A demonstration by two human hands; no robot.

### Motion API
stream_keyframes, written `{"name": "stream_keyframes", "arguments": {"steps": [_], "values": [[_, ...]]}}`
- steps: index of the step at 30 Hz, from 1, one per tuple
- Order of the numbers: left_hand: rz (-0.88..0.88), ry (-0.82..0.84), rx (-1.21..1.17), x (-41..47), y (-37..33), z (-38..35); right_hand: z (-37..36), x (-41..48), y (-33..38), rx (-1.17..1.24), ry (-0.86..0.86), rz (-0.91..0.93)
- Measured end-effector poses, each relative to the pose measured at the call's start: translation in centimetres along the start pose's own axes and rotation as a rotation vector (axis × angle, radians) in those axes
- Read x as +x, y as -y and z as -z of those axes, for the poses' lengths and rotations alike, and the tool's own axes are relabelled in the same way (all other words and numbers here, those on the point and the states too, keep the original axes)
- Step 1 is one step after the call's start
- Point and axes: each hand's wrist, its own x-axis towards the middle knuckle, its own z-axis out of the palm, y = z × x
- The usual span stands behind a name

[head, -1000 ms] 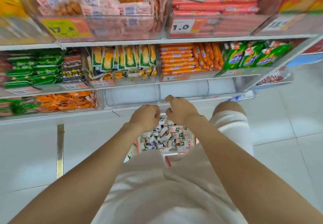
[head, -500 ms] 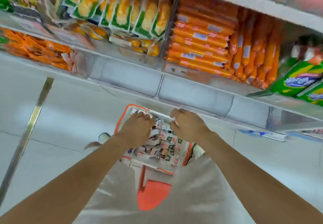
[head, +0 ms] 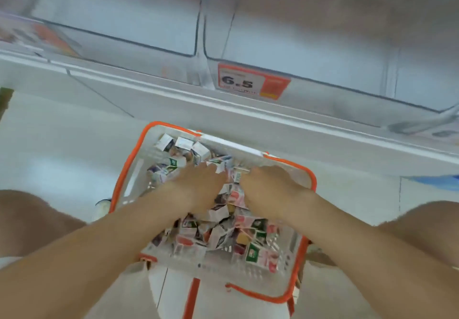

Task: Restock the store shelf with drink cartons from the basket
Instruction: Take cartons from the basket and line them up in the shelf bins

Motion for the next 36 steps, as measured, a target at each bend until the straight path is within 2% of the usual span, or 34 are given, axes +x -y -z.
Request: {"name": "stream_keyframes", "arguments": {"steps": [4,6,10,13,17,20,26,29,34,36], "values": [[0.056,-0.130,0.182,0.5,-1.3,0.0,0.4,-0.4,0.2,-0.124,-0.018,-0.046],[0.076,-0.142,0.223,-0.3,-1.5,-0.3,1.3,-1.5,0.8,-0.092,-0.060,-0.085],[0.123,-0.068,0.060,-2.3,0.0,-0.7,2.7,-5.3,2.0,0.109,-0.163,-0.083],[0.159,-0.150,0.009,-3.2,1.3,-1.2,1.3,-7.8,1.9,0.118,-0.244,-0.159],[0.137,-0.341,-0.104,-3.4,0.9,-1.9,-1.6,-9.2,1.4,0.133,-0.286,-0.229],[0.079,-0.402,-0.163,-2.3,-0.4,-3.6,-3.3,-9.1,1.4,0.090,-0.225,-0.252],[-0.041,-0.343,-0.155,2.5,-3.1,-8.2,-5.4,-6.8,1.1,0.009,-0.160,-0.251],[-0.087,-0.340,-0.132,4.7,-4.3,-9.5,-6.9,-5.7,-0.3,0.053,-0.094,-0.295],[-0.085,-0.383,-0.092,7.1,-4.8,-10.5,-12.6,-5.7,-3.2,-0.001,0.093,-0.364],[-0.083,-0.420,-0.127,7.6,-5.2,-10.4,-14.2,-5.7,-4.1,-0.076,0.089,-0.373]]}}
